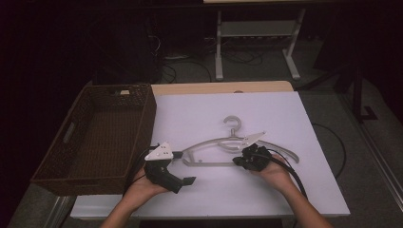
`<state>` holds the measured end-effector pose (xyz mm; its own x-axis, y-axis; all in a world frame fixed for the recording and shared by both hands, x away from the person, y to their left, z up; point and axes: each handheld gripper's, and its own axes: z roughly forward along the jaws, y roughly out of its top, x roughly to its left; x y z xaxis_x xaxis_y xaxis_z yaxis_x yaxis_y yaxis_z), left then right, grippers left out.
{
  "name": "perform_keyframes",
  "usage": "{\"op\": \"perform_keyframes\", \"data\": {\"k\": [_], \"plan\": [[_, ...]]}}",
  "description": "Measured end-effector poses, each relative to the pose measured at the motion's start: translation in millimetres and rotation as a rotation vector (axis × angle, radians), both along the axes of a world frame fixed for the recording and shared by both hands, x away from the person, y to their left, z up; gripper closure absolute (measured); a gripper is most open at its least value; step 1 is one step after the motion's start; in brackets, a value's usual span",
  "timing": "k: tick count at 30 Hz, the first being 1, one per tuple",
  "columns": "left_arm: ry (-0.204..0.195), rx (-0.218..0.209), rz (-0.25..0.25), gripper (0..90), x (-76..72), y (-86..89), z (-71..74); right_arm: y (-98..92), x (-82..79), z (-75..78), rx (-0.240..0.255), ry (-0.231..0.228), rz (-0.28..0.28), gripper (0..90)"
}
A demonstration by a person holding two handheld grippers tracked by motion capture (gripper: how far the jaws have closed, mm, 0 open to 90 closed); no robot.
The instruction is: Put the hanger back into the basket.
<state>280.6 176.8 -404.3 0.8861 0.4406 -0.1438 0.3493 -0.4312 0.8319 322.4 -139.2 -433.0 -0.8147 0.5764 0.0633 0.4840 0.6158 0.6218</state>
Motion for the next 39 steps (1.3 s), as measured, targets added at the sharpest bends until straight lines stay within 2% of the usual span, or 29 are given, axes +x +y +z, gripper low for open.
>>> {"op": "perform_keyframes", "data": {"k": [8,12,22,27,31,32,35,39], "plan": [[0.0,0.001,0.006,0.0,2.0,-0.9,-0.3,0.9,1.5,-3.5,-0.004,0.001,0.003,89.6],[-0.01,0.003,0.014,0.0,8.8,-3.2,1.3,0.9,1.6,-3.5,-0.002,0.003,0.003,89.7],[-0.02,-0.002,0.028,0.0,44.7,-16.2,9.9,-0.3,3.4,-3.5,0.002,0.013,0.01,89.7],[-0.051,0.031,0.011,0.0,66.8,-26.4,11.1,-0.4,4.0,-3.5,0.004,0.015,0.014,89.7],[-0.053,0.039,0.017,0.0,82.0,-34.9,7.4,-0.9,4.8,-3.7,0.007,0.019,0.012,89.7],[-0.042,0.042,0.026,0.0,84.7,-37.1,6.0,-0.8,4.8,-3.8,0.009,0.018,0.013,89.7],[-0.042,0.045,0.02,3.3,94.5,-40.9,1.7,-0.8,4.7,-3.5,0.005,0.015,0.013,89.7],[-0.038,0.086,0.016,7.5,104.8,-46.2,-5.8,-0.9,4.8,-3.6,0.005,0.016,0.014,89.7]]}}
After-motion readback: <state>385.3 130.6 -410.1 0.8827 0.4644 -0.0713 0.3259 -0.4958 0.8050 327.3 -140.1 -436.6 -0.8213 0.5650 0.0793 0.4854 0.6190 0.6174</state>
